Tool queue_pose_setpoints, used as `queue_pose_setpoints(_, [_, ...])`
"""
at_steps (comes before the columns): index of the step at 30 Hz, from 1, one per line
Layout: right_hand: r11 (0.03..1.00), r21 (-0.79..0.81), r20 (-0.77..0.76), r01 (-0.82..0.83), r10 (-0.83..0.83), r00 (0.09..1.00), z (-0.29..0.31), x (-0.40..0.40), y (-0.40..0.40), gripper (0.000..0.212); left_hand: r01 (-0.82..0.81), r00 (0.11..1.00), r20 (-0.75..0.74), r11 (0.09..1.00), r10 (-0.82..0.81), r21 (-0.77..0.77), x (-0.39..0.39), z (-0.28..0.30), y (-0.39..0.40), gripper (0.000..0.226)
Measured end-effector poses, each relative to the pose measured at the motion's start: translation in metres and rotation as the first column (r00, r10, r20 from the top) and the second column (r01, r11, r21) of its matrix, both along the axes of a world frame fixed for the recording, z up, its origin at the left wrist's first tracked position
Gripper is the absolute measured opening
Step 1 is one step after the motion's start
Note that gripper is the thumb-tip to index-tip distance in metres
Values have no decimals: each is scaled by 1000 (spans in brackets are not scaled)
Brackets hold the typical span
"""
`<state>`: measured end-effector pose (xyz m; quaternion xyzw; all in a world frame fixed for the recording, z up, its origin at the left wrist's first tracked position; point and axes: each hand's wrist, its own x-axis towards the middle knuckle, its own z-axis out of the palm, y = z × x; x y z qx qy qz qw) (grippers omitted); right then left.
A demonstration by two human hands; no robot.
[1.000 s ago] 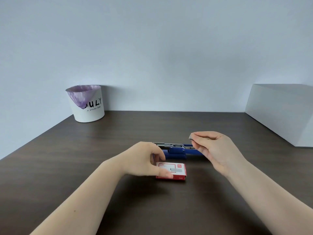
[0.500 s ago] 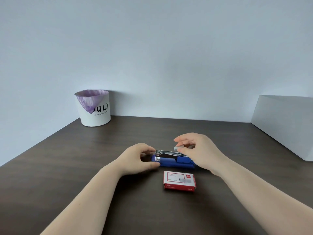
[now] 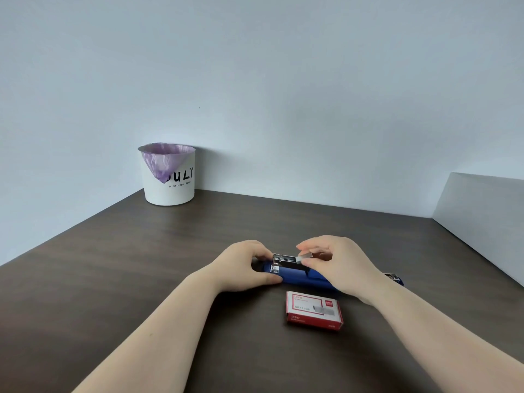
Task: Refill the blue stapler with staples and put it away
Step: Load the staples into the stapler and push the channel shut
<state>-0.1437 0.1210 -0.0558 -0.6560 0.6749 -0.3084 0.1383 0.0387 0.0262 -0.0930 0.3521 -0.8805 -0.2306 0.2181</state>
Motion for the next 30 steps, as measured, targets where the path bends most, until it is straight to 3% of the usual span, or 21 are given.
queue_pose_setpoints(14, [1000, -1, 87, 30, -30, 996, -1, -9, -1, 26, 1, 1000, -24, 1000, -1, 20, 0, 1, 1, 28])
queue_pose_setpoints(26, [999, 39, -6, -24, 24, 1000, 2, -9, -3, 22, 6, 999, -37, 999, -5, 31, 1, 0, 1, 26])
queue_pose_setpoints(30, [999, -34, 36, 34, -33, 999, 3, -15, -1, 13, 0, 999, -32, 999, 1, 34, 0, 0, 0, 28])
